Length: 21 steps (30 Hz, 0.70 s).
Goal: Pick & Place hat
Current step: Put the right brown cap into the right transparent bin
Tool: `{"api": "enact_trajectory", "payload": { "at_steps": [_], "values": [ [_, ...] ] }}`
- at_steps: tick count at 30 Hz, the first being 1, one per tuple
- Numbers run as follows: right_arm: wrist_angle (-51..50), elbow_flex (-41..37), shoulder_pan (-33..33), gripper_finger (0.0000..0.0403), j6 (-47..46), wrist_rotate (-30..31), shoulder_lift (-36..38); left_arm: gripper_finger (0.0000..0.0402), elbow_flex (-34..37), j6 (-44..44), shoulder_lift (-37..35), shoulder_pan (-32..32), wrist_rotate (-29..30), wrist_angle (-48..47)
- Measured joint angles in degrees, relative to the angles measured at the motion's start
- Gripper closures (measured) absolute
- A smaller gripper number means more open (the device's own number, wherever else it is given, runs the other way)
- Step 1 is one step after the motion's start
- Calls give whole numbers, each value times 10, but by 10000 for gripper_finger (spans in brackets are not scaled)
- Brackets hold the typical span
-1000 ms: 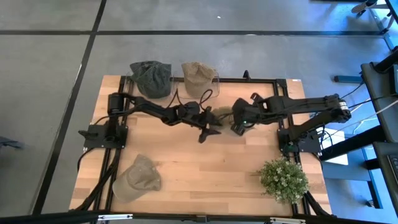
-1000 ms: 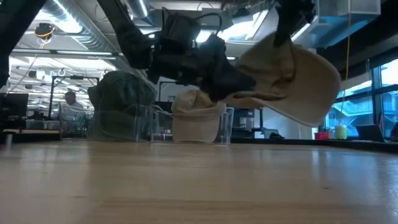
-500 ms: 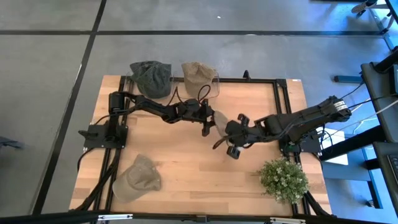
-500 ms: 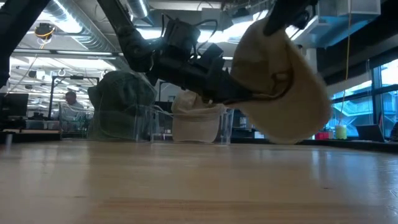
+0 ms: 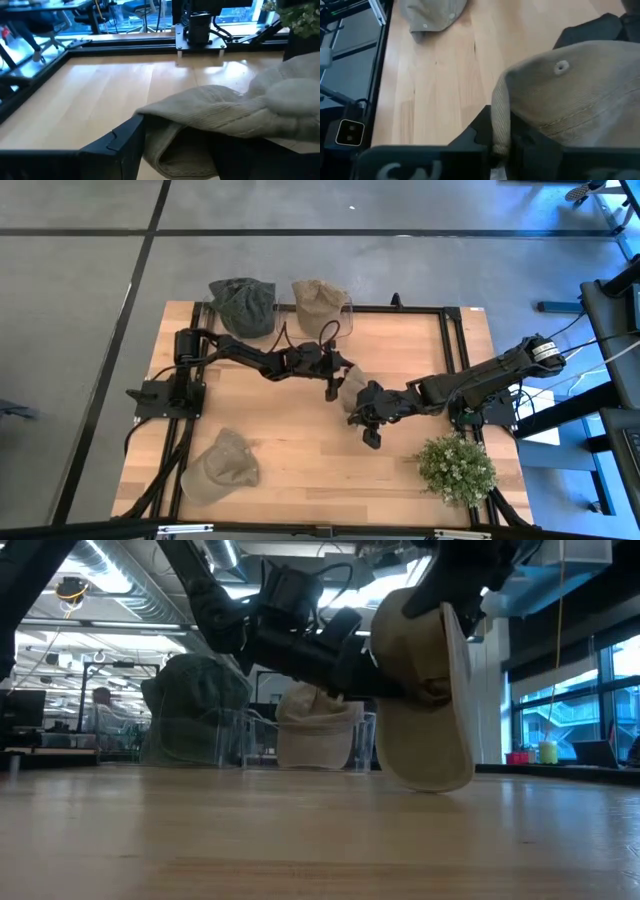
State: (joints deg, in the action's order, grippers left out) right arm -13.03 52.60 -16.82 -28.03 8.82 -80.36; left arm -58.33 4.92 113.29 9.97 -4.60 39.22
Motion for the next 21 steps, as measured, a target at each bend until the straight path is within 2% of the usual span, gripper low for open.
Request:
{"api": "enact_trajectory", "payload": {
  "at_steps": [8,15,21],
  "values": [
    [-4,0,0,392,-1,-31,-1,206,0,83,-12,-7,-1,-5],
    [-10,-2,0,362,2,-36,-2,204,0,84,-19,-9,-1,6],
    [-8,-2,0,355,31,-36,-2,207,0,83,-19,-10,2,13]
  ]
}}
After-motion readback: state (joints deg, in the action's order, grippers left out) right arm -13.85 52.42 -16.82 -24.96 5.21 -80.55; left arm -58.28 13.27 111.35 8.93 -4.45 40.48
